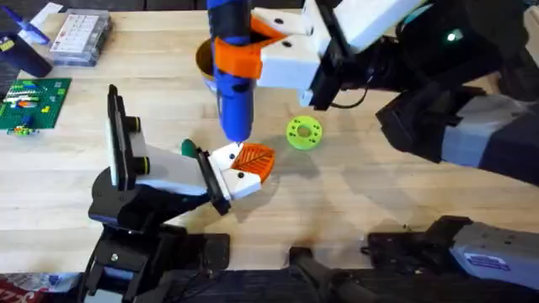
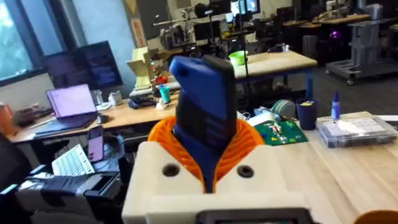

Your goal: Pick up the gripper from the table and insert it into the empty holder that is missing its gripper. Then pick up a screw, insert it into the mounting hole, and use the screwdriver to tighten it. Finally, clean up the table by picking up the vegetable and placing it into the bucket.

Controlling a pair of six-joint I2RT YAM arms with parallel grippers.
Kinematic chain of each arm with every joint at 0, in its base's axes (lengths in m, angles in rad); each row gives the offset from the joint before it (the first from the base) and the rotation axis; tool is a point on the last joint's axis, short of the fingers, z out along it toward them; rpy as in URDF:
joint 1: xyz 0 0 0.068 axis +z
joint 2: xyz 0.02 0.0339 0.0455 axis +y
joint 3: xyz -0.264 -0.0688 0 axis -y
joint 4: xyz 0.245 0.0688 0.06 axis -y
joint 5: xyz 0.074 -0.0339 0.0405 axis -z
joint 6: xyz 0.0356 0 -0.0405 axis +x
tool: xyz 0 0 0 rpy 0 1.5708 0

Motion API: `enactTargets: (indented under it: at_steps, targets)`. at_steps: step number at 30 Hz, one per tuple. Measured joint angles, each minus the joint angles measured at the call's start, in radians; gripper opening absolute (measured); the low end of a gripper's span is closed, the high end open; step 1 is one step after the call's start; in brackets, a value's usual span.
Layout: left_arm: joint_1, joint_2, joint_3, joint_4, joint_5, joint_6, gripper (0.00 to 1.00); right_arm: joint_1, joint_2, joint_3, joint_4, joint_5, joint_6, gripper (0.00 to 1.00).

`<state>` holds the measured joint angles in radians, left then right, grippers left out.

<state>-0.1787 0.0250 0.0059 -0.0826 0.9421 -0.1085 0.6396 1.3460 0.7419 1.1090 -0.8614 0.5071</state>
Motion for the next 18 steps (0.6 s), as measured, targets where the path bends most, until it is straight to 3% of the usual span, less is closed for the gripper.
enactTargets:
  at_steps: [9,18]
  targets:
    - [0.000,0.000,0.000,0.000,0.000,0.000,0.017,-0.080,0.000,0.023,-0.003,0.003,0.025,0.038]
    - [0.000,0.000,0.000,0.000,0.000,0.000,0.017,-0.268,0.000,0.024,-0.074,0.011,-0.018,0.037]
